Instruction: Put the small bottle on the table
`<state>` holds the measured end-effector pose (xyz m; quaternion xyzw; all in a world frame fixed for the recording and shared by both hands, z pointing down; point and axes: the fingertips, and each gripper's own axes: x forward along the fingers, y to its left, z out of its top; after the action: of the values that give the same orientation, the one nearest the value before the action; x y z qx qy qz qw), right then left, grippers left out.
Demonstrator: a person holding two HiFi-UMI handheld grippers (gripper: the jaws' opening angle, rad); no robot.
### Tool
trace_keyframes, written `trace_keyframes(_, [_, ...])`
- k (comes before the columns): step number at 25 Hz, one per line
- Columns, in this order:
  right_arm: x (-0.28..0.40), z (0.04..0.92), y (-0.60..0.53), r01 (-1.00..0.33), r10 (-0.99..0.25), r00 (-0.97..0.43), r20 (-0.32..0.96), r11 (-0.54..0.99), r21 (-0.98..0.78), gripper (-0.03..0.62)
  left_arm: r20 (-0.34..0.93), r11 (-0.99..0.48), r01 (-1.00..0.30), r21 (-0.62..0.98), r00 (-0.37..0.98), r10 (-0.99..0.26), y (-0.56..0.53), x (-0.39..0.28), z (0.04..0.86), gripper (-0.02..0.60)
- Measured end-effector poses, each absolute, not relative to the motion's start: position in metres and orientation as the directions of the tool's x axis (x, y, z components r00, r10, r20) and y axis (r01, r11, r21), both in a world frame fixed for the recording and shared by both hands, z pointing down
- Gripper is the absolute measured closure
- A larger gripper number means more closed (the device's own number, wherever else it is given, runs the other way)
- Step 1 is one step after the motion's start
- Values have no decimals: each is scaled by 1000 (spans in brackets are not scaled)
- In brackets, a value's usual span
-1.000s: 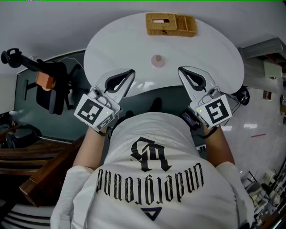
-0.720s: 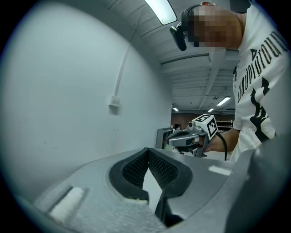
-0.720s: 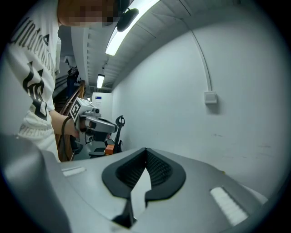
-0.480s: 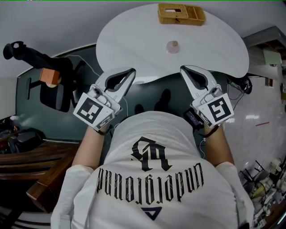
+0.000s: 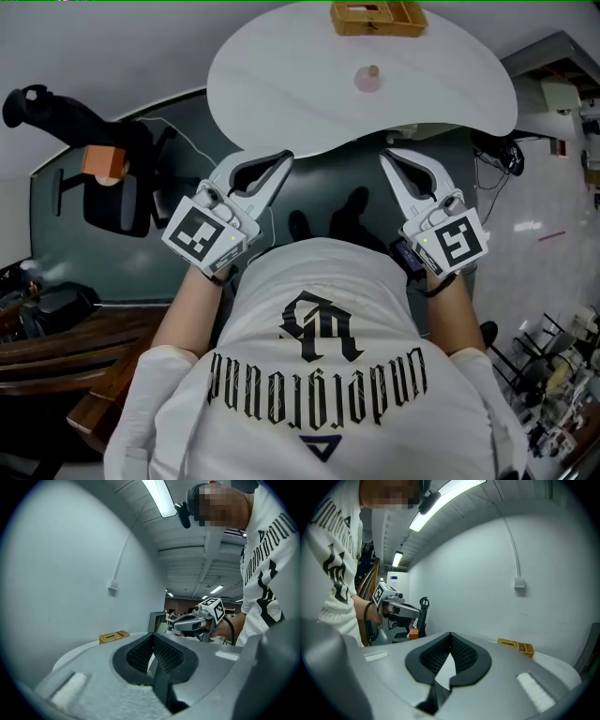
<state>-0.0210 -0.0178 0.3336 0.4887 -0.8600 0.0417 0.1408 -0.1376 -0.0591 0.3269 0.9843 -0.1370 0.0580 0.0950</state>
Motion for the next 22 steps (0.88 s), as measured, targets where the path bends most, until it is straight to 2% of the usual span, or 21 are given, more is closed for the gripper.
trace_keyframes(11, [15, 315, 25, -842, -831, -493, 260, 531, 101, 592, 124, -942, -302, 143, 950, -286, -19, -107, 309, 574])
trace_keyframes(22, [74, 318, 116, -792, -785, -577, 224, 605, 79, 592, 153, -924, -355, 140, 930, -334, 81, -33, 313, 574])
